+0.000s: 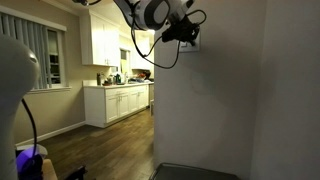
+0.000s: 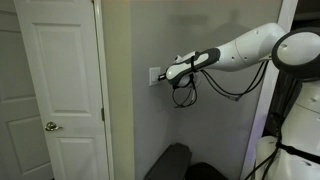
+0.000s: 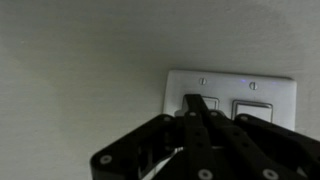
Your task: Flip the switch to turn off the light
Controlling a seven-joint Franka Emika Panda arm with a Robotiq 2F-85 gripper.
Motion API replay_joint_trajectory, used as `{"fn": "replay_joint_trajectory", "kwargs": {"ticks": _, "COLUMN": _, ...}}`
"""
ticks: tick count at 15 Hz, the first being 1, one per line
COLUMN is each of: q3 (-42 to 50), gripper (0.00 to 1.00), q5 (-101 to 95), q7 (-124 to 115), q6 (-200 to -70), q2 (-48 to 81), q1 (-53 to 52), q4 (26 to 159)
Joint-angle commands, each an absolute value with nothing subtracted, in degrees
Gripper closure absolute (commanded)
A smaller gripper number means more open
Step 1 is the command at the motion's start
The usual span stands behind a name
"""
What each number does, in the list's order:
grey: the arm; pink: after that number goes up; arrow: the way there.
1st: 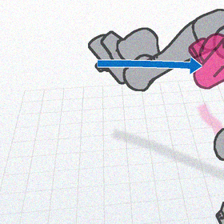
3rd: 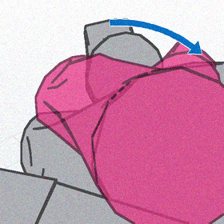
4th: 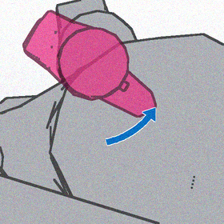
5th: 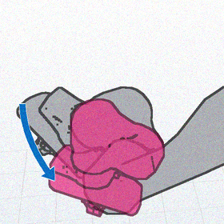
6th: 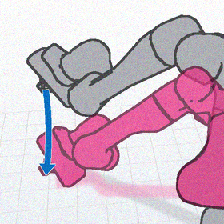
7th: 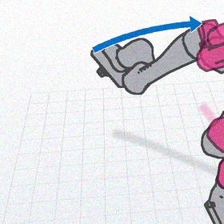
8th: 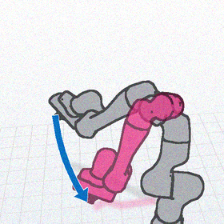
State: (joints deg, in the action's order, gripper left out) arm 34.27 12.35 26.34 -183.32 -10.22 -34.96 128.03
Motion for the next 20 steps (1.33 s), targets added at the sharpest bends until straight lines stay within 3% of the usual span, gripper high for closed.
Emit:
{"fn": "replay_joint_trajectory", "kwargs": {"ticks": 1, "q3": 33.67, "gripper": 1.00, "q5": 11.76, "q7": 24.93, "q6": -183.61, "q2": -6.86, "q1": -32.24, "q4": 126.81}}
{"fn": "replay_joint_trajectory", "kwargs": {"ticks": 10, "q3": 31.87, "gripper": 1.00, "q5": -6.35, "q7": 17.84, "q6": -171.55, "q2": -6.20, "q1": -16.00, "q4": 130.95}}
{"fn": "replay_joint_trajectory", "kwargs": {"ticks": 11, "q3": 24.37, "gripper": 1.00, "q5": -5.67, "q7": 18.26, "q6": -169.91, "q2": -6.34, "q1": -8.27, "q4": 131.26}}
{"fn": "replay_joint_trajectory", "kwargs": {"ticks": 15, "q3": 16.89, "gripper": 1.00, "q5": -7.10, "q7": 16.31, "q6": -164.62, "q2": -8.00, "q1": -0.99, "q4": 132.36}}
{"fn": "replay_joint_trajectory", "kwargs": {"ticks": 17, "q3": 14.39, "gripper": 0.93, "q5": -6.62, "q7": 16.16, "q6": -162.87, "q2": -8.81, "q1": 1.02, "q4": 133.28}}
{"fn": "replay_joint_trajectory", "kwargs": {"ticks": 19, "q3": 12.63, "gripper": 0.68, "q5": -6.27, "q7": 15.69, "q6": -160.87, "q2": -9.29, "q1": 2.30, "q4": 133.76}}
{"fn": "replay_joint_trajectory", "kwargs": {"ticks": 20, "q3": 12.66, "gripper": 0.91, "q5": -4.67, "q7": 17.69, "q6": -163.09, "q2": -6.87, "q1": 2.25, "q4": 131.91}}
